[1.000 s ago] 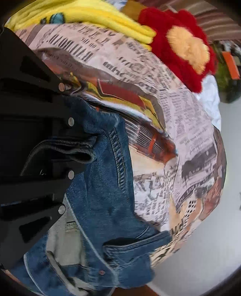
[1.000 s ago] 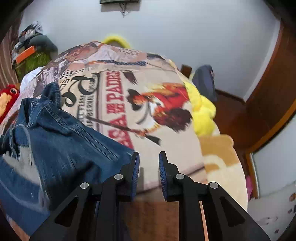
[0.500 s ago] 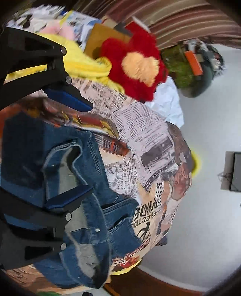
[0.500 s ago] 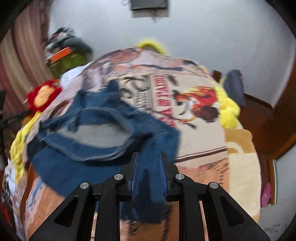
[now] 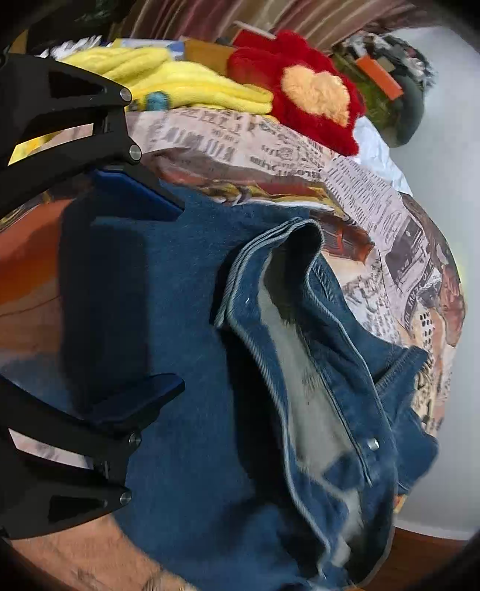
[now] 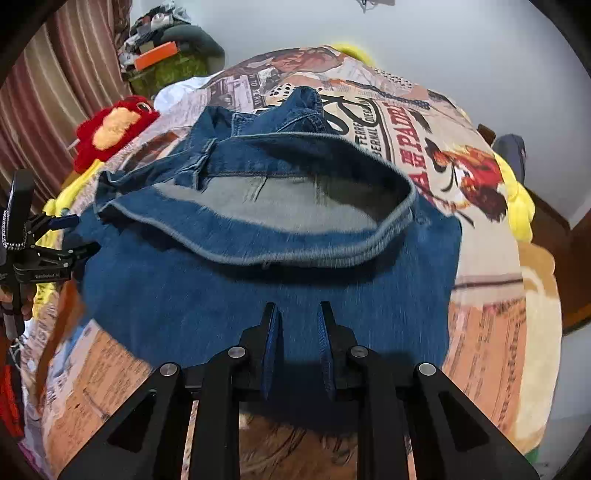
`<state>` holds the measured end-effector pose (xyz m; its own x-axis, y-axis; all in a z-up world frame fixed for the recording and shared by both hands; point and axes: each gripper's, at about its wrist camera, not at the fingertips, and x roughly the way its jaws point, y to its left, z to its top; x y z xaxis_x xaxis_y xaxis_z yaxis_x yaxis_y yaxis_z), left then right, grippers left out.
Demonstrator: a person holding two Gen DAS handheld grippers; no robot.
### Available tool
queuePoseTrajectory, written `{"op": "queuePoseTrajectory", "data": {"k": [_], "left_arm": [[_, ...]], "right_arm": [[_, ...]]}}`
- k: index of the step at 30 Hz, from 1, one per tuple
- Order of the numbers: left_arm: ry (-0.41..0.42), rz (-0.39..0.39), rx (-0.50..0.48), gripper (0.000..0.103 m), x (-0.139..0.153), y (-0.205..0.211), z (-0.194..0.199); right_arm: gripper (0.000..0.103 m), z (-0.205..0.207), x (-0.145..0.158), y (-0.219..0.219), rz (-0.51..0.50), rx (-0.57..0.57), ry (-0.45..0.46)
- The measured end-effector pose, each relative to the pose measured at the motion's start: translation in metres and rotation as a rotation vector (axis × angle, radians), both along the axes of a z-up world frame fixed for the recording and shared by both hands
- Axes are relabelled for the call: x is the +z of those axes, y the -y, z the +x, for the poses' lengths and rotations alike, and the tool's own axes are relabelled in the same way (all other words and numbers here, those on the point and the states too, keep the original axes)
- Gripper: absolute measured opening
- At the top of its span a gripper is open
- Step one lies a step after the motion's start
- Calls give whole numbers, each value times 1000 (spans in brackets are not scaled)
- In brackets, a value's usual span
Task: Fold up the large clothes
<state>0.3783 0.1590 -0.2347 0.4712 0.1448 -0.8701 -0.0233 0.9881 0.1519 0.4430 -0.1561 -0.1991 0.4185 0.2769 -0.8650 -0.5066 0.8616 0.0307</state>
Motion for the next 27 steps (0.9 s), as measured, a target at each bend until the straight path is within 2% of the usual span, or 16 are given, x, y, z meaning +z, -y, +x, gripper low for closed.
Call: {"op": "queuePoseTrajectory", "data": {"k": [6,9,11,15,17,19,21,24,27], "left_arm": [[16,13,46,87,6,-19,54],[37,-30,62,87,16,-29,84],[55,-28,82,87,21,-32,102],[75,28,143,87,21,-39,127],[60,17,170,87,16,-46,135],[50,-34,201,87,15,-56,140],[68,-71,220,87,20,-61,137],[125,-98,231,87,43,-67,129],[187,-98,211,87,74,-67,116]], "right_arm": [[17,35,7,-13,-23,-10,67],[17,59,12,-18,-39,-31,107],[17,77,12,-17,-36,-68,118],[17,114,-10,-7,-75,-164,72],[17,121,-22,2,-41,-178,35],[17,119,-21,8,-9,-189,40],[17,114,-16,9,-53,-196,59],[17,102,-2,6,-104,-176,105],[17,86,19,0,-51,-136,123]]}}
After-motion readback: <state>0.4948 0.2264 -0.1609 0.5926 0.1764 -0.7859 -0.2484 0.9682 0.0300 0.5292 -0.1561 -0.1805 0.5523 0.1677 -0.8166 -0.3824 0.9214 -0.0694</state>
